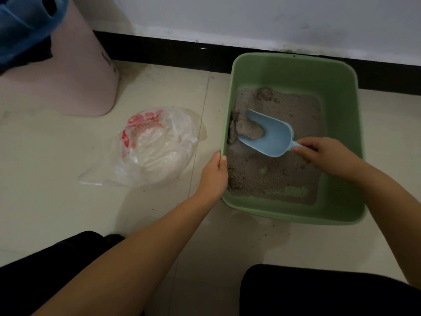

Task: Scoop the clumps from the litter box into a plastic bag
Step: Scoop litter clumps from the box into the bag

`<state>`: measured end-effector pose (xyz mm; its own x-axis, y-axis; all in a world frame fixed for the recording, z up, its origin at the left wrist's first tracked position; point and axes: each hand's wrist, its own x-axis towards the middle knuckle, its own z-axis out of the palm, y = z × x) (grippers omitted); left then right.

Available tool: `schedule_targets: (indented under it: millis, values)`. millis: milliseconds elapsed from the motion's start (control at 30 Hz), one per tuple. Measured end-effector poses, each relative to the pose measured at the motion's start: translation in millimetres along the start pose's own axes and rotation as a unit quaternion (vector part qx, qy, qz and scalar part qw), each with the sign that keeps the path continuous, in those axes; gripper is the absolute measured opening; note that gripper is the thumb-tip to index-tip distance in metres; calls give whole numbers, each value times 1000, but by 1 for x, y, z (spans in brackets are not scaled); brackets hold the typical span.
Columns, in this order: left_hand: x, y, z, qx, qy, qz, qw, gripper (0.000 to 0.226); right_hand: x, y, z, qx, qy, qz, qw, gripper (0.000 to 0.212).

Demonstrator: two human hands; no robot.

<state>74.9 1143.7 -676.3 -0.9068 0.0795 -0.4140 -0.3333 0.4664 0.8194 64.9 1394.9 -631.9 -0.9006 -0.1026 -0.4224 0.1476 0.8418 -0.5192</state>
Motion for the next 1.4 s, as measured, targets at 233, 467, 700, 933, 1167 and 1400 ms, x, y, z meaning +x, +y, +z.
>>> schedule_targets:
  millis: [233,467,700,933,1167,1400]
  values:
    - [-1,1,0,3,3,-1,1000,34,13,-17,-2,-110,4,4,994,37]
    - [0,1,0,3,4,-2,1000,34,1,-23,34,38,29,37,998,41]
    - [2,-1,1,4,-4,-10,1000,40,-2,-21,32,110,-18,20,994,36]
    - [1,0,1,8,8,0,1000,32,-13,13,49,276,-65,69,956,29]
    - [2,0,0,16,5,-6,1000,32,5,15,63,256,-82,84,959,20]
    - [2,-1,-1,14,8,-6,1000,30,4,17,72,376,-81,106,917,22]
